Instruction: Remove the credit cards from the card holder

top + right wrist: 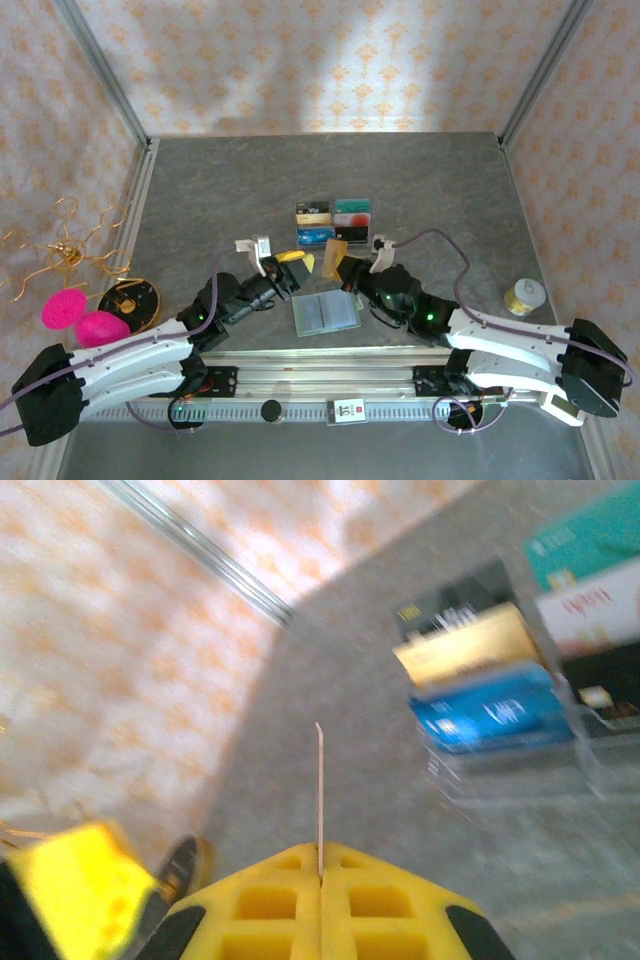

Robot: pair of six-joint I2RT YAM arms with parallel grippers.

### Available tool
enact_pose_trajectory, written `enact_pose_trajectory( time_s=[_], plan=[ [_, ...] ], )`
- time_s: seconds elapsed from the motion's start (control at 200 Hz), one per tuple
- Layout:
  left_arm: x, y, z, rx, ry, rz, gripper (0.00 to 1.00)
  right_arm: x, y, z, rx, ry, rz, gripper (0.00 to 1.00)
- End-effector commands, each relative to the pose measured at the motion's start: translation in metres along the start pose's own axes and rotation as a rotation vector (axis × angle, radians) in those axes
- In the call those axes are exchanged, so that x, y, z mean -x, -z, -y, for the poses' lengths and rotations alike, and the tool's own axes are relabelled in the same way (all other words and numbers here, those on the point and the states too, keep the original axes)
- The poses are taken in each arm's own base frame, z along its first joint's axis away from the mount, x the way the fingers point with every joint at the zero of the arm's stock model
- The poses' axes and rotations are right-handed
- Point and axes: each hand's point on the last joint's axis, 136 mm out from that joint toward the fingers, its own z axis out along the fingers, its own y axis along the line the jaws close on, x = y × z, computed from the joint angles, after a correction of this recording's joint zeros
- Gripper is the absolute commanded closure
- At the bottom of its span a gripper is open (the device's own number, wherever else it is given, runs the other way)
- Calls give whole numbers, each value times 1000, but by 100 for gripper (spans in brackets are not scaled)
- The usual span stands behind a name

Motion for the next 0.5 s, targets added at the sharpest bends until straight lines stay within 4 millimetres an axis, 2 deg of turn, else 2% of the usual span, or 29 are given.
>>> enact_pose_trajectory(
  time_s=[0.0,0.28,0.36,0.496],
  plan=[
    [29,7,14,-81,72,151,53,49,3,-39,126,-99,191,100],
    [47,17,27,-182,142,259,53,83,18,-79,347,-233,327,100],
    [49,17,28,-194,149,271,53,88,17,-90,374,-238,334,100],
    [53,18,36,-231,156,277,62,90,13,-109,421,-238,323,100]
  ],
)
